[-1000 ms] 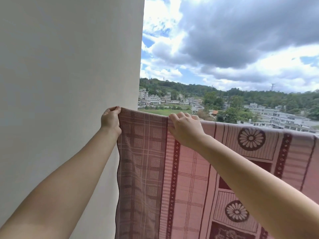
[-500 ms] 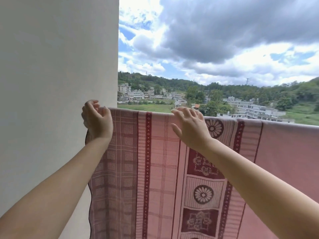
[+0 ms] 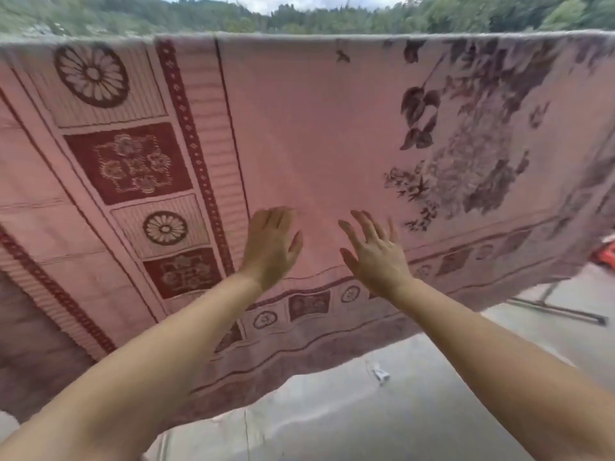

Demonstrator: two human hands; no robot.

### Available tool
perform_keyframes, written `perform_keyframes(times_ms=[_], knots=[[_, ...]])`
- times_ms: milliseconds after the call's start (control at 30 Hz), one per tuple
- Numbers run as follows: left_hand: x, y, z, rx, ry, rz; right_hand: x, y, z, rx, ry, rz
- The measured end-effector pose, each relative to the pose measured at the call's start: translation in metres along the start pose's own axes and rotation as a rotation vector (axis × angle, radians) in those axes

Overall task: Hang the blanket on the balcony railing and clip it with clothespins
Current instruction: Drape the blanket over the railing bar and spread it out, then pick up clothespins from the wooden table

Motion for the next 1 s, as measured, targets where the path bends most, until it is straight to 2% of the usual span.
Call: perform_keyframes(times_ms=[167, 267, 367, 533, 767, 1000], knots=[[-0.144, 0.163, -0.015, 0.259, 0.096, 0.132, -0.156, 0.104, 0.117, 0.196, 0.329, -0.132], [-0.224, 0.253, -0.004, 0.549, 0.106, 0.126, -0.230, 0.165, 0.201, 0.362, 0.525, -0.172], [-0.290, 0.317, 0.023, 0.762, 0.141, 0.091, -0.278, 0.211, 0.279, 0.541, 0.677, -0.160], [-0.373, 0.388, 0.049, 0.954, 0.285, 0.091, -0.330, 0.246, 0.369, 0.664, 0.904, -0.218], [-0.411, 0.463, 0.005, 1.064, 0.374, 0.052, -0.412, 0.276, 0.377, 0.714, 1.087, -0.349], [-0.467, 0.535, -0.130, 1.131, 0.398, 0.052, -0.544, 0.267, 0.310, 0.620, 1.213, -0.410]])
Point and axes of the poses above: each hand's wrist, its own z-axis away from the middle knuckle, its own y-axis out of the palm, x = y × z, the point moved 10 cm from there along -z, towards the middle knuckle, and after that the axes turned 13 degrees about x, right-handed, at the moved point
